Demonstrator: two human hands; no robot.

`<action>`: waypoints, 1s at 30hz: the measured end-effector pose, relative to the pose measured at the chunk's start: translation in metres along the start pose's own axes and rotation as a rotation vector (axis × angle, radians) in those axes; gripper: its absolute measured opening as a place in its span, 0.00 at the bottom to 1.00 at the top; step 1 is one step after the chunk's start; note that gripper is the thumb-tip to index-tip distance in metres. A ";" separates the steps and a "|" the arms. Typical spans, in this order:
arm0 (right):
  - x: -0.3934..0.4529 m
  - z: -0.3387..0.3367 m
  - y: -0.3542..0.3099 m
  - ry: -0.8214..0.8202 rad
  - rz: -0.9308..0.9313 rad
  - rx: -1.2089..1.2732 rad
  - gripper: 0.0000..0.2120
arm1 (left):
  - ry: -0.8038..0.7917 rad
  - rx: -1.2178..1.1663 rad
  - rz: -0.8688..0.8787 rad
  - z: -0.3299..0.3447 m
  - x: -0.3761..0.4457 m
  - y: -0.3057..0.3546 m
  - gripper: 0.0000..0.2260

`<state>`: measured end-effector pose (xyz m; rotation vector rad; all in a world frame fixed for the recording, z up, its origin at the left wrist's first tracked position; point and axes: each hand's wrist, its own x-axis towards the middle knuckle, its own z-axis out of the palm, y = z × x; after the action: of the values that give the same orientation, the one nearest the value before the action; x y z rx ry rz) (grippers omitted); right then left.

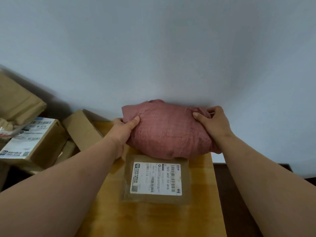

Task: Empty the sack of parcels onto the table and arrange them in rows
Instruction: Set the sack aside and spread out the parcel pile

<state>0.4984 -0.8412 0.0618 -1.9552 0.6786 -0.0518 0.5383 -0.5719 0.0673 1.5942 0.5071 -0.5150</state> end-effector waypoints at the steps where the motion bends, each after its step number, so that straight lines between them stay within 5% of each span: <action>1: 0.006 0.008 0.010 0.024 0.022 -0.044 0.23 | 0.009 0.039 -0.023 0.004 0.007 -0.004 0.31; 5: 0.020 0.023 0.032 0.177 0.047 -0.440 0.19 | 0.094 0.198 -0.030 0.018 0.029 -0.016 0.30; 8: 0.006 0.012 0.010 0.317 -0.053 -0.199 0.11 | 0.168 0.268 -0.001 0.021 0.035 -0.019 0.31; 10: -0.011 0.005 -0.006 0.109 -0.153 -0.034 0.13 | 0.210 0.252 0.025 0.022 0.035 -0.016 0.32; 13: -0.031 0.010 -0.013 -0.372 -0.216 -0.499 0.35 | 0.219 0.280 0.071 0.024 0.027 -0.011 0.29; 16: -0.035 0.035 0.007 -0.324 -0.266 -0.883 0.37 | 0.129 0.398 0.093 0.024 0.016 -0.008 0.27; 21: -0.047 0.055 0.003 -0.216 -0.256 -1.070 0.33 | 0.074 0.914 0.231 0.010 -0.003 0.002 0.32; 25: -0.060 0.045 -0.048 -0.224 -0.213 -0.980 0.36 | 0.141 1.037 0.359 -0.024 -0.033 0.026 0.31; 30: -0.113 0.082 -0.124 -0.245 -0.470 -0.733 0.28 | 0.209 0.976 0.531 -0.086 -0.097 0.063 0.26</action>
<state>0.4841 -0.6805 0.1554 -2.7336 0.0448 0.1699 0.5013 -0.4935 0.1818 2.6239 -0.0794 -0.1710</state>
